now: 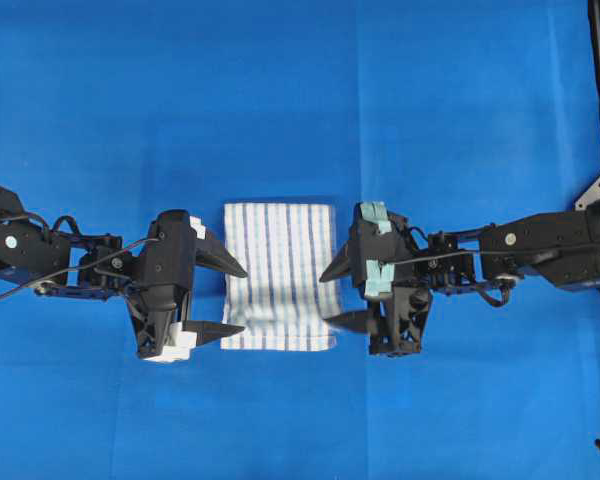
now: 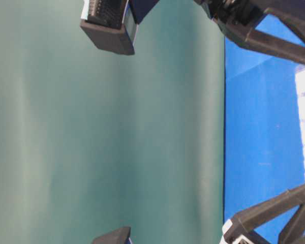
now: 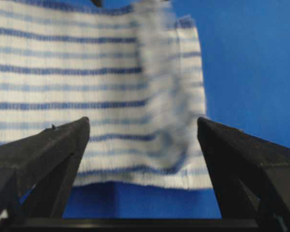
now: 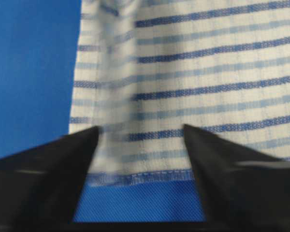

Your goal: Fold the blue towel.

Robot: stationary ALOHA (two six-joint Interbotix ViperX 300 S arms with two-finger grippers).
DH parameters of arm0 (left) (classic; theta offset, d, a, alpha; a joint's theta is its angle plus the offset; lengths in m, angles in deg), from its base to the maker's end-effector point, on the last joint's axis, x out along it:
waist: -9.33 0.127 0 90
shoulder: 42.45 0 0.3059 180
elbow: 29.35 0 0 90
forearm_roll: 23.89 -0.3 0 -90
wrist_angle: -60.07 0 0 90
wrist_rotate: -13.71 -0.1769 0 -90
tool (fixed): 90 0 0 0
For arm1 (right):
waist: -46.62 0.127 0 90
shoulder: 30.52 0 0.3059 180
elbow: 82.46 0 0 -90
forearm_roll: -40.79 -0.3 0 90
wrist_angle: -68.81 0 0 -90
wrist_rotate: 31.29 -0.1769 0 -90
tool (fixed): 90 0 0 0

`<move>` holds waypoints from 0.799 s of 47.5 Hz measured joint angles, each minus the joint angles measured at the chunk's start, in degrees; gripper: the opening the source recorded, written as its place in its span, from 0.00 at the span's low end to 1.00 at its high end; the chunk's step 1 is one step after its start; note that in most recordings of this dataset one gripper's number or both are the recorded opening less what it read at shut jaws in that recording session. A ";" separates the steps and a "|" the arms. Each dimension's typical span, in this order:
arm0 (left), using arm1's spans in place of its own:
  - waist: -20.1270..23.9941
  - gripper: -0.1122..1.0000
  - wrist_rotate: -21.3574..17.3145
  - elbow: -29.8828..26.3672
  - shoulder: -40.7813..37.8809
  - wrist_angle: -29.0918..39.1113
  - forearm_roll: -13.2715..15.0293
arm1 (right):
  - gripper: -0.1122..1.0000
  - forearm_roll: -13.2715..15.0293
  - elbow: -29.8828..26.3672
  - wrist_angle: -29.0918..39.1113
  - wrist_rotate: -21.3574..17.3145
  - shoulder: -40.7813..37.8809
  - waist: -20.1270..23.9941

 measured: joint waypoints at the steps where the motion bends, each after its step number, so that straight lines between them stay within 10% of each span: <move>1: 0.00 0.86 0.00 0.18 0.18 0.09 0.00 | 0.95 0.00 0.00 0.00 0.00 0.00 -0.09; 38: 2.20 0.81 -7.21 11.43 29.71 4.31 -0.09 | 0.93 7.47 3.87 12.83 1.93 23.55 -5.54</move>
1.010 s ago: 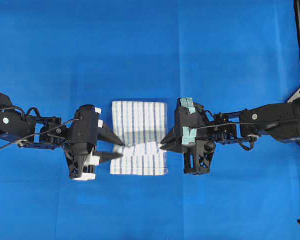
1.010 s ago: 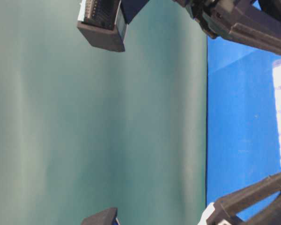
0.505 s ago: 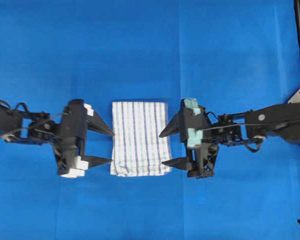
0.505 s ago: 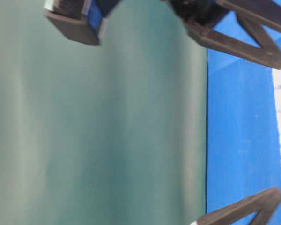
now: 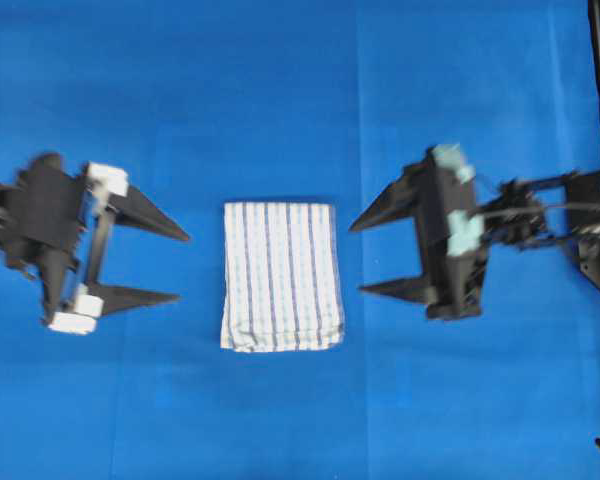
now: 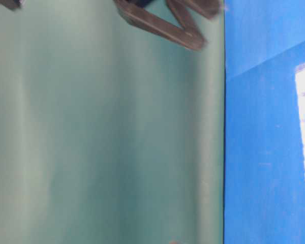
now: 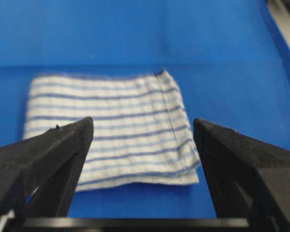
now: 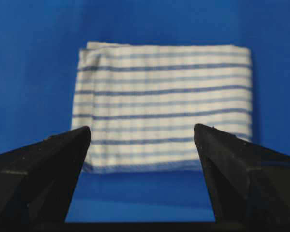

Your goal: Fold the blue towel.

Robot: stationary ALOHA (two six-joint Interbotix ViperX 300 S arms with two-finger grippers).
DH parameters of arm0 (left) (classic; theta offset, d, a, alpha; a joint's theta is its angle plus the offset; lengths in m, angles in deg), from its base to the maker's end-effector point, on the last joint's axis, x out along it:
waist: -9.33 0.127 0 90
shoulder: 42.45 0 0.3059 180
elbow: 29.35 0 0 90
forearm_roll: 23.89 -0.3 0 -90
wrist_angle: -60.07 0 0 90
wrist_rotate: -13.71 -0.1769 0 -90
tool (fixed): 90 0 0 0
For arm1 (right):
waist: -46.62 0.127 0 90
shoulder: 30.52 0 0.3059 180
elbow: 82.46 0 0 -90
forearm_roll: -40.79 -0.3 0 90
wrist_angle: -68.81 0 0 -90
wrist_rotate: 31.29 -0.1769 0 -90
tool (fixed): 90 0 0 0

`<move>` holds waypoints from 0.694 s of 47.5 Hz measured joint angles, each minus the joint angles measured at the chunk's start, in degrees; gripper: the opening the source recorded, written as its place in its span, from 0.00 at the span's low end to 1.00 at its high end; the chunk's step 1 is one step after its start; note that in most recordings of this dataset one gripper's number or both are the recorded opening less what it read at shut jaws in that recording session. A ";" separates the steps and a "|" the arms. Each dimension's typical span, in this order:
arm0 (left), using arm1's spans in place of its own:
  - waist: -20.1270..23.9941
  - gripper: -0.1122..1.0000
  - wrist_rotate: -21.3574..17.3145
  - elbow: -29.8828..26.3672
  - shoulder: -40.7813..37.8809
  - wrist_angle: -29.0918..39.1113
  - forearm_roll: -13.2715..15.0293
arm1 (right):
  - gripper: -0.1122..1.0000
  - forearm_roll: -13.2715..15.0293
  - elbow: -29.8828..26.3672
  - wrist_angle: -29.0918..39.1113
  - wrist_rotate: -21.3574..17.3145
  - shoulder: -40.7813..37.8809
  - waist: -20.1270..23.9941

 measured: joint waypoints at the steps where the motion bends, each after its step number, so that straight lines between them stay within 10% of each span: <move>1: 0.09 0.81 -0.18 0.44 0.97 0.00 0.00 | 0.93 0.26 0.53 0.35 0.00 1.05 -0.18; 33: 5.98 0.81 -8.09 14.15 36.56 15.38 -0.09 | 0.93 3.08 20.83 5.27 0.00 40.08 -1.85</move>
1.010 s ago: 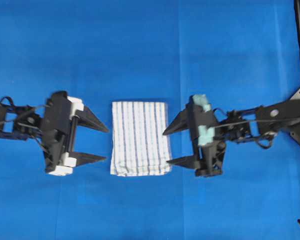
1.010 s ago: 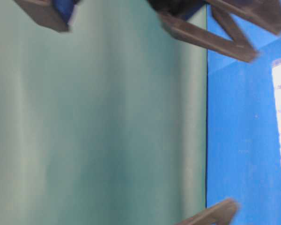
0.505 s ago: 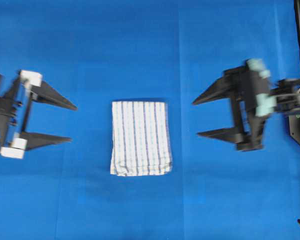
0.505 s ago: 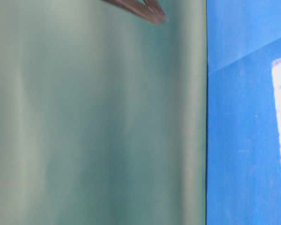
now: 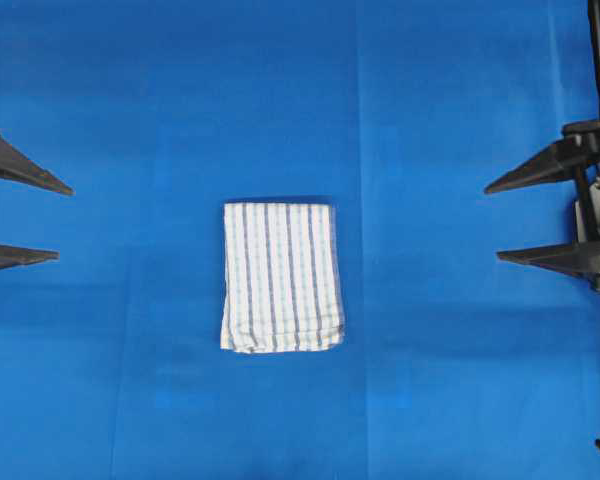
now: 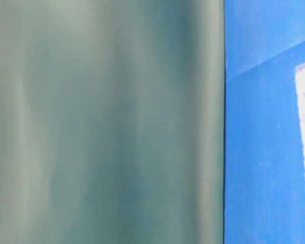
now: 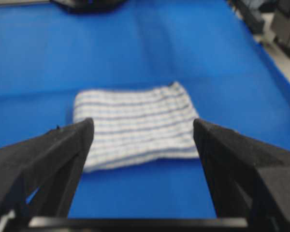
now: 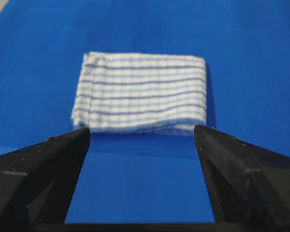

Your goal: Fold the blue towel.

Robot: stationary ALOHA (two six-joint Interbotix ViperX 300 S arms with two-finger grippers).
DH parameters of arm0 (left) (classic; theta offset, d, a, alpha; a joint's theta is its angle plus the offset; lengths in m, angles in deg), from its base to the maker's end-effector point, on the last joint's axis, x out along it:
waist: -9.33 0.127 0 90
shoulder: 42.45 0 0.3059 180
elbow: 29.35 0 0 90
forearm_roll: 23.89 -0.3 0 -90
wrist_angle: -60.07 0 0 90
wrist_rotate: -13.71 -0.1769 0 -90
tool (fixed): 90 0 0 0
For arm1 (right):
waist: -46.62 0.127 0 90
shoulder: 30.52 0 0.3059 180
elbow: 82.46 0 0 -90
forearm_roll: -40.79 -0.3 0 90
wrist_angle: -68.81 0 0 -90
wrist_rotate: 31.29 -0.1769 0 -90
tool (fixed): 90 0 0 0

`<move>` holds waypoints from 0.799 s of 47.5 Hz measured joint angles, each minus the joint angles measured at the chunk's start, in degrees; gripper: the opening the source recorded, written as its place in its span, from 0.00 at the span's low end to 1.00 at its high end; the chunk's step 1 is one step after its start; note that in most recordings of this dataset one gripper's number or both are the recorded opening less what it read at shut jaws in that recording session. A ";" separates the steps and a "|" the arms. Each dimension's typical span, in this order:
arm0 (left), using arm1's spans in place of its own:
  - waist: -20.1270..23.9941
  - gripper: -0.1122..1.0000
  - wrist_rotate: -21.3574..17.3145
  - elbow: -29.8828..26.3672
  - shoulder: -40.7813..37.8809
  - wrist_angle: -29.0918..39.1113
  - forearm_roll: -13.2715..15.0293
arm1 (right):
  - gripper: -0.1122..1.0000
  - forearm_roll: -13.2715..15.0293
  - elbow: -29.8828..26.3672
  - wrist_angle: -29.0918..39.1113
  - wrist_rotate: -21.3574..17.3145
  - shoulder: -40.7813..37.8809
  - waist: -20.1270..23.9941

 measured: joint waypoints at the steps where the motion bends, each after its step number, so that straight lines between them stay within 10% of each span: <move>1: 0.26 0.81 0.09 0.26 0.70 0.62 0.00 | 0.93 -0.09 0.70 -0.09 0.00 0.70 -0.18; 38: 2.55 0.81 0.09 7.21 10.37 5.71 0.00 | 0.93 -0.09 7.47 -5.10 -0.26 0.79 -2.64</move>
